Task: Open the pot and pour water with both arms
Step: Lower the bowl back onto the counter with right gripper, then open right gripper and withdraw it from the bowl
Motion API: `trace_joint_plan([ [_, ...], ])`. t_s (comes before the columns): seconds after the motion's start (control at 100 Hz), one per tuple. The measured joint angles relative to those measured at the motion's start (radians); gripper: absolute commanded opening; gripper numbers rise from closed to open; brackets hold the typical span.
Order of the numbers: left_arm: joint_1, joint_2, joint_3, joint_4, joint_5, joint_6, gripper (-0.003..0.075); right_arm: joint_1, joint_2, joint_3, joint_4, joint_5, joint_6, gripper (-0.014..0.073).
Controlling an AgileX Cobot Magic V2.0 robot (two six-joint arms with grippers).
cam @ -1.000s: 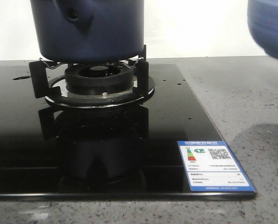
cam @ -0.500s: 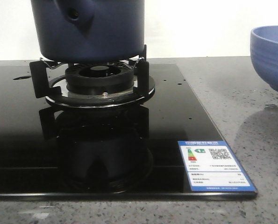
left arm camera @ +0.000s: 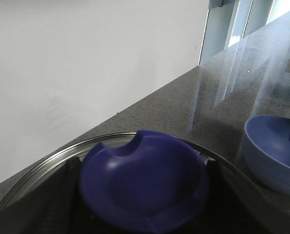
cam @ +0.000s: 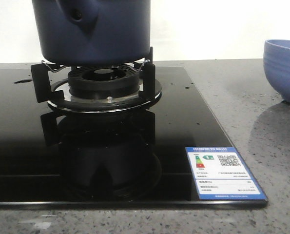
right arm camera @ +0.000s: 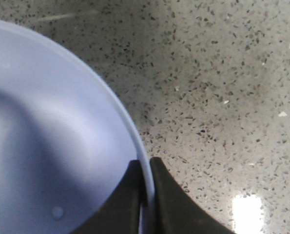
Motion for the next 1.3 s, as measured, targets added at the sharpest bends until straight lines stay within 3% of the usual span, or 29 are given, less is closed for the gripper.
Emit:
trace_joint_plan([
  [0.16,0.000,0.000,-0.002,0.000,0.000,0.000,0.0369,0.000,0.019,-0.020,-0.006,0.011,0.000,0.0420],
  [0.23,0.000,0.000,-0.002,0.000,0.000,0.000,0.0369,0.000,0.017,-0.044,-0.006,0.025,0.002,0.0484],
  [0.66,0.032,-0.010,-0.002,0.009,0.021,-0.039,0.0369,0.000,-0.146,-0.120,-0.006,0.054,0.002,0.0481],
  [1.3,0.063,-0.010,0.002,0.099,0.104,-0.076,0.0373,0.000,-0.155,-0.120,0.008,0.054,0.002,0.0481],
])
